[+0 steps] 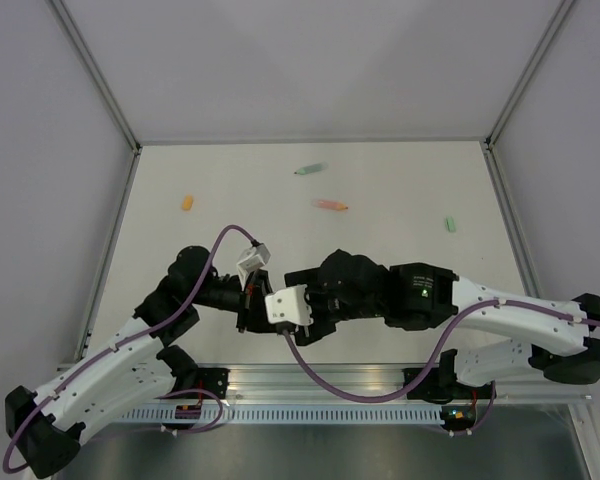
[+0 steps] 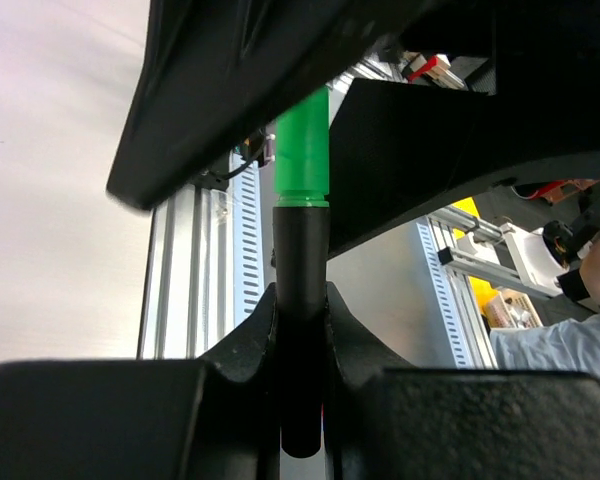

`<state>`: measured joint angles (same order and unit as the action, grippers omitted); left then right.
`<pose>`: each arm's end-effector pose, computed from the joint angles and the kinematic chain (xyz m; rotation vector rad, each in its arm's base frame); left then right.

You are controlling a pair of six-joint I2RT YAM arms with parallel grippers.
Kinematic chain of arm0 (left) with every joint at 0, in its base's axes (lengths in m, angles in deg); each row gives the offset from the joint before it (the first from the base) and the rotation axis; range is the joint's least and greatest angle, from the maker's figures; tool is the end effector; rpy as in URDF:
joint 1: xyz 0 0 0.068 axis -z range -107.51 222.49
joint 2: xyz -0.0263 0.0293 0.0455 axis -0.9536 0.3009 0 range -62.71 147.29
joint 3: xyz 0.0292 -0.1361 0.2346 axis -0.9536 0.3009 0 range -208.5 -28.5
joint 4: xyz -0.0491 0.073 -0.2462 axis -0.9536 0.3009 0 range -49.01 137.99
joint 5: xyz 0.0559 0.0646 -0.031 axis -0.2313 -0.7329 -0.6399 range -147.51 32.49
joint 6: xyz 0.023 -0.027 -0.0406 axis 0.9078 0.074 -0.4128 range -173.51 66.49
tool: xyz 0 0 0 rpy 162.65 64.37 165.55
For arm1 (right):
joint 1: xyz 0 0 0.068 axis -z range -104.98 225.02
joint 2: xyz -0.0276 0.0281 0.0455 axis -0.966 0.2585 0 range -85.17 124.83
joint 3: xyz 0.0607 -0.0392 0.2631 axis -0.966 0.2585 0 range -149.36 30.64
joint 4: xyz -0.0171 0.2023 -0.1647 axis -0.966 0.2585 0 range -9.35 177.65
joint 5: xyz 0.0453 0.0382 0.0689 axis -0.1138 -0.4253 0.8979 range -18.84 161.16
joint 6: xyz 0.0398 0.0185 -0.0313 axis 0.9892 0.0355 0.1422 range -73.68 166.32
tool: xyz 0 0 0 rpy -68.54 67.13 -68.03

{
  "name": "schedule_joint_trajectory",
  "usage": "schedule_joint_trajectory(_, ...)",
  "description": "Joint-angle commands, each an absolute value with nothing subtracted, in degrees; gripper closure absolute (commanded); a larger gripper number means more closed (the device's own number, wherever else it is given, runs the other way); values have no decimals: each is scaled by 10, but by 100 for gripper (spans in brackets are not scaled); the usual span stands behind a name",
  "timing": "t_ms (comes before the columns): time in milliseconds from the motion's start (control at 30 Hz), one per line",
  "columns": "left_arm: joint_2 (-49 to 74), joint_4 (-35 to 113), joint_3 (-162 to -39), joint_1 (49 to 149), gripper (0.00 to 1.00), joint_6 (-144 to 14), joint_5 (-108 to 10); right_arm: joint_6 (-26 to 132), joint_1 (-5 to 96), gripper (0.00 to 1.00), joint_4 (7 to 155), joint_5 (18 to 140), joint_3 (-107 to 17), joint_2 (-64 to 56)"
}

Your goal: Insert the pens into the pen caps

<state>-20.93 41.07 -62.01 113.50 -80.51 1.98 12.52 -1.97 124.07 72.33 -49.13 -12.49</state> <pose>0.1047 -0.1317 0.3002 1.0888 1.6587 -1.7024 0.0589 0.2588 0.3904 -1.8506 1.2626 0.4385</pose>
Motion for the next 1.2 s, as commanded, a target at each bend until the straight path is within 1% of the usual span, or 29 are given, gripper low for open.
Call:
schedule_joint_trajectory(0, -214, 391, -631, 1141, 98, -815, -8, 143, -14, 26, 1179, 698, -480, -169)
schedule_joint_trajectory(167, -231, 386, -625, 1141, 98, -805, -46, 173, -14, 21, 1134, 710, -464, -228)
schedule_joint_trajectory(300, -244, 359, -617, 1140, 98, -804, -71, 228, -14, 18, 1062, 721, -426, -286)
schedule_joint_trajectory(467, -284, 260, -580, 1141, 98, -838, -117, 346, -14, 15, 902, 602, -355, -365)
schedule_joint_trajectory(533, -293, 224, -567, 1140, 98, -852, -141, 431, -14, 14, 853, 557, -335, -379)
schedule_joint_trajectory(567, -298, 177, -549, 1141, 98, -869, -156, 464, -14, 17, 840, 489, -332, -381)
schedule_joint_trajectory(600, -299, 152, -538, 1140, 98, -879, -163, 538, -14, 18, 829, 456, -327, -384)
schedule_joint_trajectory(633, -301, 125, -528, 1140, 98, -887, -169, 564, -14, 19, 801, 433, -309, -389)
schedule_joint_trajectory(667, -299, 91, -502, 1140, 98, -908, -173, 581, -14, 20, 771, 435, -295, -391)
schedule_joint_trajectory(700, -297, 23, -489, 1141, 98, -916, -181, 588, -14, 20, 744, 453, -279, -393)
schedule_joint_trajectory(733, -293, -3, -471, 1141, 98, -924, -185, 597, -14, 20, 700, 466, -257, -390)
schedule_joint_trajectory(800, -284, -62, -458, 1140, 98, -928, -183, 609, -14, 21, 673, 484, -252, -380)
schedule_joint_trajectory(933, -262, -93, -444, 1140, 98, -913, -176, 603, -14, 22, 638, 494, -264, -331)
schedule_joint_trajectory(1167, -282, -110, -430, 1141, 98, -904, -170, 565, -14, 23, 585, 488, -242, -286)
